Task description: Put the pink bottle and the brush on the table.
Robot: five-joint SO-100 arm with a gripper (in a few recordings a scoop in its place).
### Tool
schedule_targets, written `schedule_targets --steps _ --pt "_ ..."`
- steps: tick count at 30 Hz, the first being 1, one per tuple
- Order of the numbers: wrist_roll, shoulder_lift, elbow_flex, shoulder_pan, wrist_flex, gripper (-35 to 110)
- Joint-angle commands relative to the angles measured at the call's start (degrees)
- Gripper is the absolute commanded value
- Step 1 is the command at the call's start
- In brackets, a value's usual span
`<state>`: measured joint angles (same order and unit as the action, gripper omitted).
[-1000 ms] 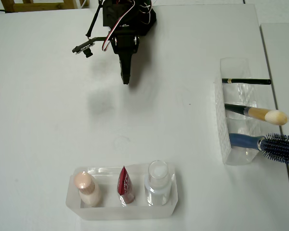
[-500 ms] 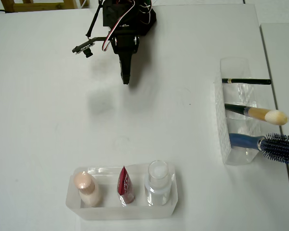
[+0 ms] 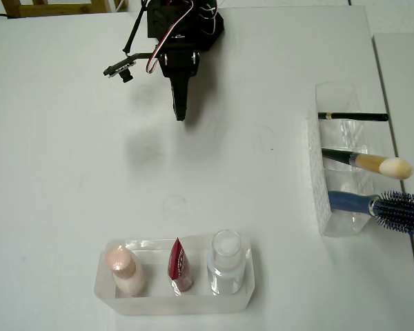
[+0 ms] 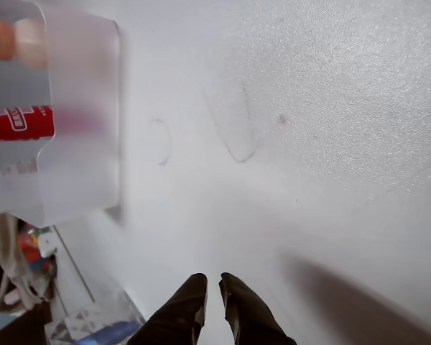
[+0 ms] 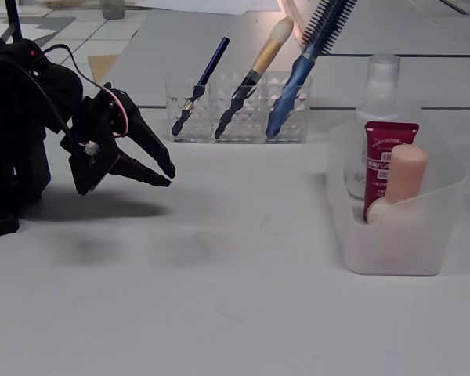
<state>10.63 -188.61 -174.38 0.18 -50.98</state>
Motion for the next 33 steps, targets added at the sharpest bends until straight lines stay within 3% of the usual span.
schedule_targets --steps 1,20,33 --pt "2.5 -1.3 -0.1 -0.6 -0.4 0" --pt "15.7 -1.3 10.5 0.1 -2.3 0" --pt "35.8 0.2 12.0 3.1 -2.5 0"
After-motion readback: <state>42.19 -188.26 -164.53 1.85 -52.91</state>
